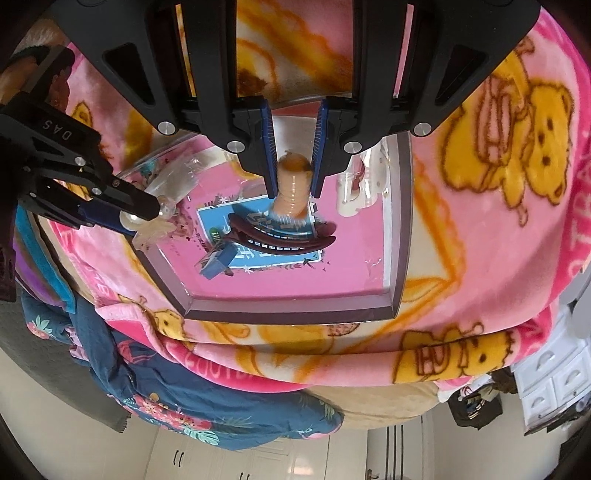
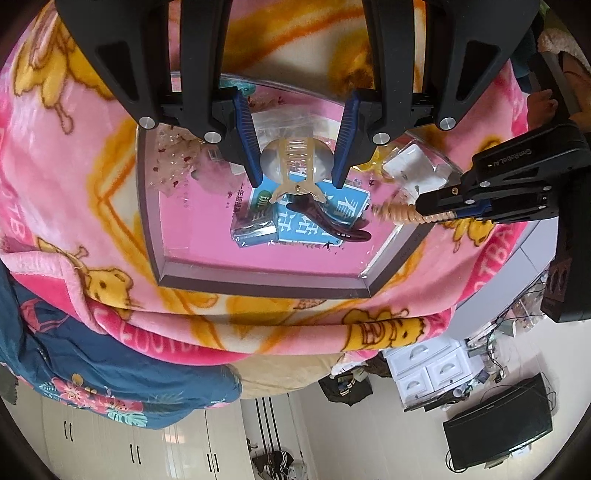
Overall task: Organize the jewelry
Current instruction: 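Lower the claw clip into the box with right tool while left drops coil tie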
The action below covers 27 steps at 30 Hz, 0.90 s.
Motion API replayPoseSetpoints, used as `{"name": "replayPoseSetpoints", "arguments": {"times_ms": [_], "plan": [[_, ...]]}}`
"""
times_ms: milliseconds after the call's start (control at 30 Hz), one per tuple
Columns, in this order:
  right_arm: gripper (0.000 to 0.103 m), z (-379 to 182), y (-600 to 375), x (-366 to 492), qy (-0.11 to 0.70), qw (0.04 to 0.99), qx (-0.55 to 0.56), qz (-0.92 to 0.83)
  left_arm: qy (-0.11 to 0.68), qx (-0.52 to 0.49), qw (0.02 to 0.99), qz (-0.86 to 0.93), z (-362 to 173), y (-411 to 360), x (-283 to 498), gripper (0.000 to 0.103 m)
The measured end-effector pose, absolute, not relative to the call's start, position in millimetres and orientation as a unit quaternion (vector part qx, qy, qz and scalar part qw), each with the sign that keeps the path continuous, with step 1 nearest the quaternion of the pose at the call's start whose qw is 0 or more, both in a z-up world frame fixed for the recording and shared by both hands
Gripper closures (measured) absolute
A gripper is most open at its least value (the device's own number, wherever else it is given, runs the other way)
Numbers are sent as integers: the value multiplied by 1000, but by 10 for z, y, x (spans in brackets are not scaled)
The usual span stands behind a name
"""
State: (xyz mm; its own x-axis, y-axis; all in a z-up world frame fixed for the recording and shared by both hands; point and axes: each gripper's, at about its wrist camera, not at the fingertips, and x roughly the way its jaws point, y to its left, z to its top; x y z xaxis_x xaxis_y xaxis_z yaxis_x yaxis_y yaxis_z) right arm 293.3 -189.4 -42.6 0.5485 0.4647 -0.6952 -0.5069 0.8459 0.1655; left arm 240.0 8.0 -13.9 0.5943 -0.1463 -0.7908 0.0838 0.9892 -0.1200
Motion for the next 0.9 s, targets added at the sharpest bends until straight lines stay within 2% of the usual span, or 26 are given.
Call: {"name": "replayPoseSetpoints", "arguments": {"times_ms": [833, 867, 900], "plan": [[65, -509, -1776, 3096, 405, 879, -18, 249, 455, -44, 887, -59, -243, 216, 2601, 93], [63, -505, -1781, 3091, 405, 880, -17, 250, 456, -45, 887, -59, -254, 218, 2604, 93], [57, -500, -1793, 3081, 404, 880, -14, 250, 457, -45, 887, -58, -260, 219, 2603, 93]]}}
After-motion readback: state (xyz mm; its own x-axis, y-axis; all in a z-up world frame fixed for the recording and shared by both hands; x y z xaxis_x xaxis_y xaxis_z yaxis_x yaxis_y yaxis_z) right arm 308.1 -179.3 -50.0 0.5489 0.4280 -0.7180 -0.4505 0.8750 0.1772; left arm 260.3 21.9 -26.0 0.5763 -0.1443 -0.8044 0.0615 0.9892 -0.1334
